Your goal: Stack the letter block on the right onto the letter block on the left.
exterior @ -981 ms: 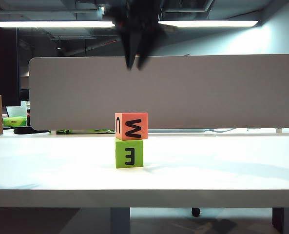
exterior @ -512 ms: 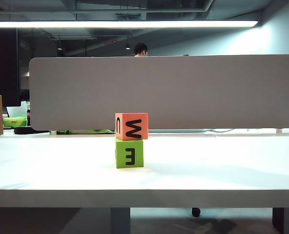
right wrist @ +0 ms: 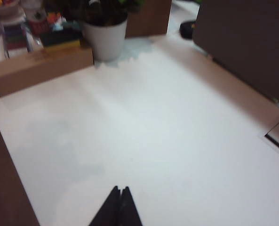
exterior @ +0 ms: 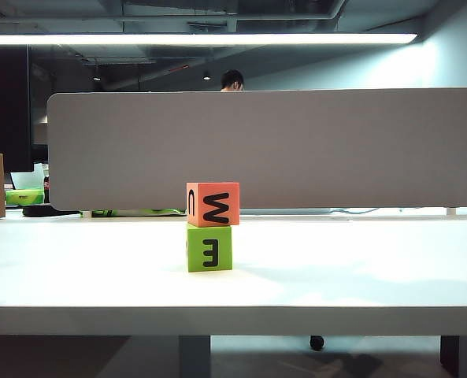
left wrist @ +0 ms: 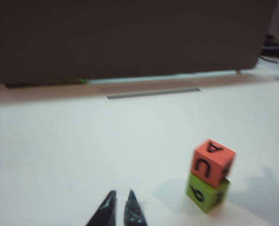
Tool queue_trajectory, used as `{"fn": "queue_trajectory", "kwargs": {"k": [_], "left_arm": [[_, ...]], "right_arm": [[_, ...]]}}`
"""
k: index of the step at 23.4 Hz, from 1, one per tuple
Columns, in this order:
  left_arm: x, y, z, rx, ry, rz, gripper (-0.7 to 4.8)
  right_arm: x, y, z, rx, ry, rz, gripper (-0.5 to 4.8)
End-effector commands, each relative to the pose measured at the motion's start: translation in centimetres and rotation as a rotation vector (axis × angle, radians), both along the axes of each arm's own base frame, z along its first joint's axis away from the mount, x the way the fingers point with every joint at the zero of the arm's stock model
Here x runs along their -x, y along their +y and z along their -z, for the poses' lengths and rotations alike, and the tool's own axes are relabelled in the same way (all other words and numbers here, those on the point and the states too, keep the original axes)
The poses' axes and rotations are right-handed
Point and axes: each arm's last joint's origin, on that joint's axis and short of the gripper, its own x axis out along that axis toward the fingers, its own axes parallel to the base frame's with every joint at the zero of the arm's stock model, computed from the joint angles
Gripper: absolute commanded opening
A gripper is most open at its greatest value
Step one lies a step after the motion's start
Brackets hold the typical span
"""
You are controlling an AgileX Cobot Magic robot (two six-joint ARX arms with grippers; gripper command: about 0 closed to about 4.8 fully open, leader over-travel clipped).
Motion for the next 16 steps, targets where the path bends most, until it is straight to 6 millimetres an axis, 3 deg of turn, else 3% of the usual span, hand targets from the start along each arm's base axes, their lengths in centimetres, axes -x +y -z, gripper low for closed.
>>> {"fn": "queue_trajectory", "kwargs": {"k": [1,6,16], "left_arm": [[1.0,0.2,0.4,0.017,-0.122,-0.095,0.26],[1.7,0.3,1.4,0.026,-0.206,-0.129,0.26],[0.3,0.7,5.3,0.051,-0.105,-0.256,0.26]], "right_arm": [[1.3,-1.8,-0.1,-0.086,-0.100,0.039,-0.04],[3.3,-4.1,1.4,-0.151,-0.157,0.042,-0.03],[11.2,-9.9,3.9,-0.289,-0.284,0.148,-0.03]]}}
